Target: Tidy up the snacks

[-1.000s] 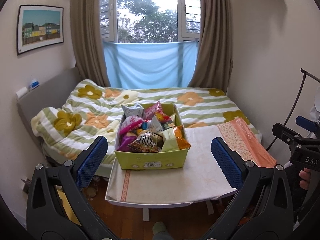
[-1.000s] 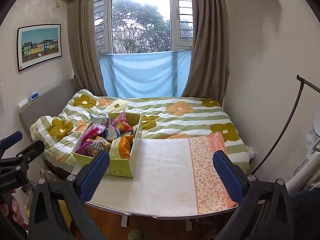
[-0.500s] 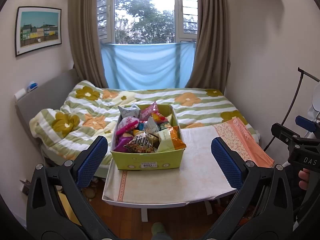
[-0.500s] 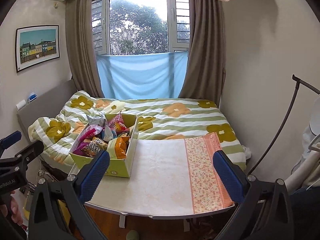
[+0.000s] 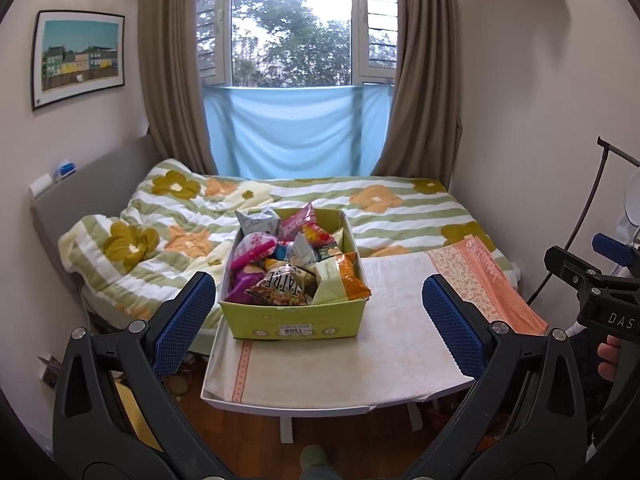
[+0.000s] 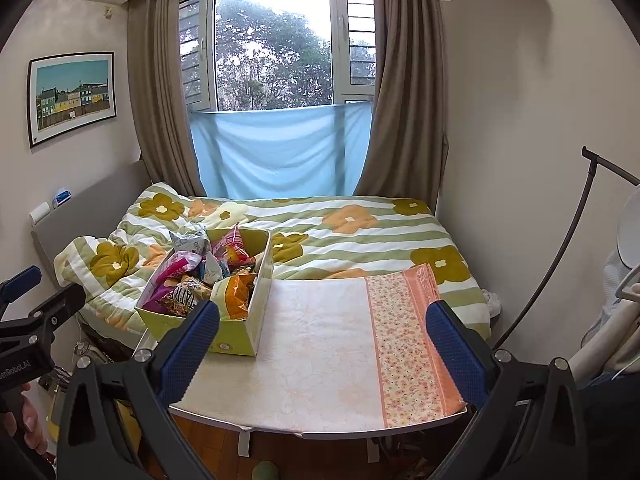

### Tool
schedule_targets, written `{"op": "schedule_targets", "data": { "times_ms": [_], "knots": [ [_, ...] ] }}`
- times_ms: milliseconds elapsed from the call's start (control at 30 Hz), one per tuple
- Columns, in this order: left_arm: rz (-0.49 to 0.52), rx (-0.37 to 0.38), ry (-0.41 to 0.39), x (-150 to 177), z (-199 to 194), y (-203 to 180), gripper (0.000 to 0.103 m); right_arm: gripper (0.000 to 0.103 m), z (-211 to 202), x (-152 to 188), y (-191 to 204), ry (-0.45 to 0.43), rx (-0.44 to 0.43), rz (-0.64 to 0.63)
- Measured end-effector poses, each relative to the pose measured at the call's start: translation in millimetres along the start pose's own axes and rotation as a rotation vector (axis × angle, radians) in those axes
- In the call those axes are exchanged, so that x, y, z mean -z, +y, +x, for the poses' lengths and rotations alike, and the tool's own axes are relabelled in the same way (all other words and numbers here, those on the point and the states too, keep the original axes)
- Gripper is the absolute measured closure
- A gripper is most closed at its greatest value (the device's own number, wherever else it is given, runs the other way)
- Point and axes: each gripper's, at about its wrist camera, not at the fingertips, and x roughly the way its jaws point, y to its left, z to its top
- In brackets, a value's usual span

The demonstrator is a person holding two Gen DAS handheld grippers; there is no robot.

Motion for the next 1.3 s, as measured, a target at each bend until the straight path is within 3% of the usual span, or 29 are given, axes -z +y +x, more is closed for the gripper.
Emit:
{"op": "schedule_targets", "data": {
  "times_ms": [900,1300],
  "knots": [
    [0.003,0.001,0.020,-0.8,12.6,-6.0,0.000,0.000,4.0,-1.4,-2.0,0.016,0.015,0.016],
    [-0.002,-0.036,-0.002,2.3,14.3,-0.3,0.000,0.000,12.1,-1.0,2.3,0.027,0.003,0.011]
  ]
}}
